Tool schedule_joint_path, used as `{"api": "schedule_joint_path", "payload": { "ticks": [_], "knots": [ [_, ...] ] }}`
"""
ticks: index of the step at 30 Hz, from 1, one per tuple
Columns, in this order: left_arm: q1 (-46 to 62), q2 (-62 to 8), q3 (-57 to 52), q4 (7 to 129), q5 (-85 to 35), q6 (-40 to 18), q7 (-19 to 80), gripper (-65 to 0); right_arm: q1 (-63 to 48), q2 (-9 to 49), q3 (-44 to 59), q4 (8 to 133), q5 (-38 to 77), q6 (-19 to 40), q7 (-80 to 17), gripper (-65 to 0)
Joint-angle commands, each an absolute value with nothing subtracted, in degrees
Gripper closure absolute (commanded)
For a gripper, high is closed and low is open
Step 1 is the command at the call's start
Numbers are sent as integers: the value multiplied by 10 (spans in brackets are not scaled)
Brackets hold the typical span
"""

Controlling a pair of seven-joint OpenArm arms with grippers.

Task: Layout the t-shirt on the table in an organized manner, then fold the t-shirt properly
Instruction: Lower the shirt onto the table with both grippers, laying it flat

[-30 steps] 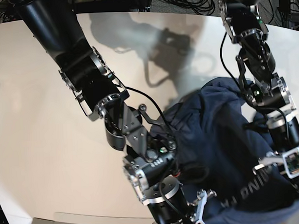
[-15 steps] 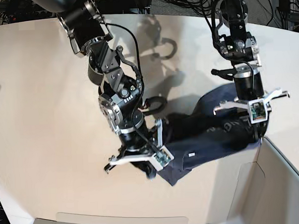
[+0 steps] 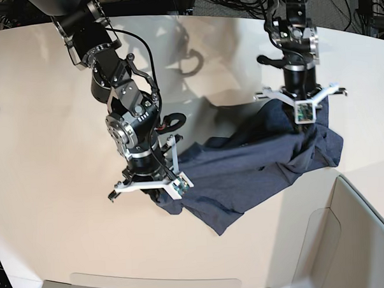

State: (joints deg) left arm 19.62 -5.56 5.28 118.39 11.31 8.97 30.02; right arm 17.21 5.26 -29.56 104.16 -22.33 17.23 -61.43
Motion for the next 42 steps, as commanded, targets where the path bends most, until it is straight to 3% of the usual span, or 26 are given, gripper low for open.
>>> {"api": "schedule_joint_path", "payload": {
  "ticks": [1, 4, 8, 12, 14, 18, 21, 24, 27, 29, 31, 34, 38, 42],
  "knots": [
    [212, -57, 72, 1188, 119, 98, 303, 0, 164, 62, -291, 1050, -226, 184, -621, 0],
    [250, -57, 124, 1180, 119, 99, 308, 0, 119, 89, -291, 1040, -206, 201, -618, 0],
    [220, -57, 146, 1156, 124, 98, 313, 0, 116, 89, -320, 993, -207, 204, -618, 0],
    [52, -94, 138, 1145, 123, 59, 393, 0, 261, 83, -398, 935, -208, 224, -618, 0],
    [-63, -102, 125, 1144, 123, 38, 445, 0, 355, 53, -400, 906, -205, 224, -597, 0],
    [-286, -121, 78, 1147, 124, -3, 477, 0, 528, -16, -339, 853, -211, 215, -499, 0],
    [-424, -137, 62, 1162, 124, -8, 478, 0, 614, -74, -254, 845, -220, 165, -421, 0],
    [-506, -145, 48, 1203, 124, -8, 462, 0, 647, -90, -182, 892, -245, 115, -320, 0],
    [-547, -142, 8, 1204, 152, -7, 349, 0, 611, -90, -123, 1020, -247, 58, -180, 0],
    [-515, -129, -34, 1204, 179, -7, 260, 0, 541, -90, -114, 1120, -248, 29, -119, 0],
    [-401, -115, -69, 1204, 184, -7, 221, 0, 407, -85, -119, 1184, -246, 19, -112, 0],
    [-178, -88, -48, 1200, 173, -6, 206, 0, 202, -14, -153, 1151, -255, 68, -148, 0],
    [59, -55, 32, 1156, 150, -1, 164, 0, 50, 66, -206, 1054, -236, 103, -212, 0],
    [163, -55, 86, 1098, 148, 102, 116, 0, -4, 98, -228, 986, -245, 107, -255, 0]
  ]
}}
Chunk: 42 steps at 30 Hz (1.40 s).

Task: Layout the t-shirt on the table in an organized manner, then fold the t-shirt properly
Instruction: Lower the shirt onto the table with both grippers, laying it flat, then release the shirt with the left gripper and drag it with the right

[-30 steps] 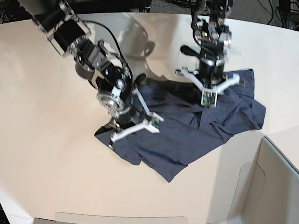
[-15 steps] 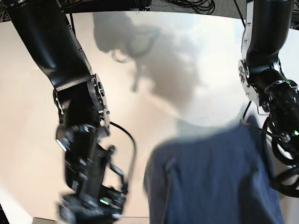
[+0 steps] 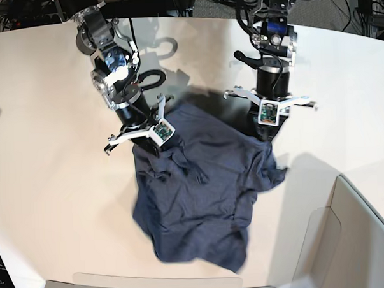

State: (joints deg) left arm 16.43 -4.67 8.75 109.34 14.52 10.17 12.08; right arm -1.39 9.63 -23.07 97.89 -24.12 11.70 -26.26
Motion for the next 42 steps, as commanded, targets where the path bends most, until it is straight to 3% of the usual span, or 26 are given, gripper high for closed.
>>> {"api": "schedule_joint_path", "payload": {
  "ticks": [1, 15, 23, 31, 37, 42],
  "knots": [
    [175, -55, 94, 1093, 151, 119, 111, 0, -8, 107, -226, 979, -240, 108, -261, 0],
    [247, -56, 107, 1098, 153, 138, 107, 0, -15, 145, -224, 971, -202, 108, -268, 0],
    [284, -58, 297, 1093, 153, 136, 186, 0, -27, 259, -54, 971, -202, 108, -297, 0],
    [102, -58, 574, 1019, 134, 136, 331, 0, -19, 284, 86, 921, -223, 108, -298, 0],
    [25, -58, 635, 988, 116, 138, 343, 0, 7, 284, 104, 811, -266, 103, -296, 0],
    [15, -58, 639, 988, 116, 136, 342, 0, 19, 269, 110, 788, -269, 102, -296, 0]
  ]
}}
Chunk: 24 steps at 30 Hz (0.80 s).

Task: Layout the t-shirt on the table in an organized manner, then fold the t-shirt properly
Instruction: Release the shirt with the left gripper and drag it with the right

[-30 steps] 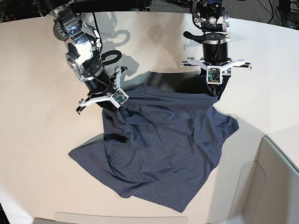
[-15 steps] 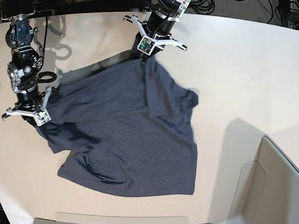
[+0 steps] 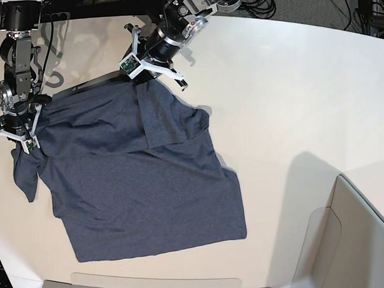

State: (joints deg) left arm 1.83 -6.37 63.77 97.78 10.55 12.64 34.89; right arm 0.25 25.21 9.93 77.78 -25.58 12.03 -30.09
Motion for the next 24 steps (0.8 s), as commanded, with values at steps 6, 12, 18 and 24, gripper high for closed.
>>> {"api": "schedule_joint_path", "payload": {
  "ticks": [6, 12, 18, 24],
  "knots": [
    [-13, -58, 633, 1011, 116, 140, 325, -83, 55, 245, 171, 791, -270, 102, -296, 0],
    [-10, -61, 585, 1051, 119, 148, 324, -289, 71, 248, 189, 797, -272, 102, -300, -193],
    [-10, -108, 509, 1132, 118, 148, 325, -270, 67, 231, 279, 890, -309, 108, -300, -301],
    [-11, -134, 429, 1143, 117, 145, 325, -270, 51, 159, 350, 1067, -278, 109, -298, -303]
  ]
}}
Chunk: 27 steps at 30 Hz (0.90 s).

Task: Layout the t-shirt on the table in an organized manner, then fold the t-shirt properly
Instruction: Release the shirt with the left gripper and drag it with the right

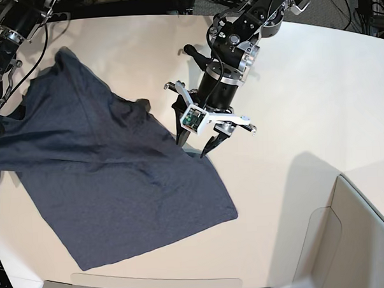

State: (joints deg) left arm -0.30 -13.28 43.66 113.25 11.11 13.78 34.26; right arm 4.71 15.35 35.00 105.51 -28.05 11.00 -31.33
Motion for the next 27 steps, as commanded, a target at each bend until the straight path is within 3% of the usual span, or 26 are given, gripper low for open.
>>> {"api": "schedule_joint_path", "payload": {
  "ticks": [1, 5, 15, 22, 27],
  "knots": [
    [-12, -134, 416, 1143, 116, 145, 325, -270, 42, 145, 350, 1093, -268, 109, -300, -303],
    [-15, -134, 387, 1142, 116, 144, 325, -270, 17, 99, 349, 1133, -264, 109, -301, -303],
    [8, -165, 376, 1142, 116, 144, 325, -271, -17, 98, 374, 1074, -309, 107, -301, -314],
    [10, -179, 376, 1139, 116, 144, 325, -272, -16, 160, 383, 1001, -310, 107, -301, -511],
    [25, -200, 376, 1139, 116, 144, 320, -272, -11, 201, 417, 956, -310, 103, -297, -527]
  ]
}}
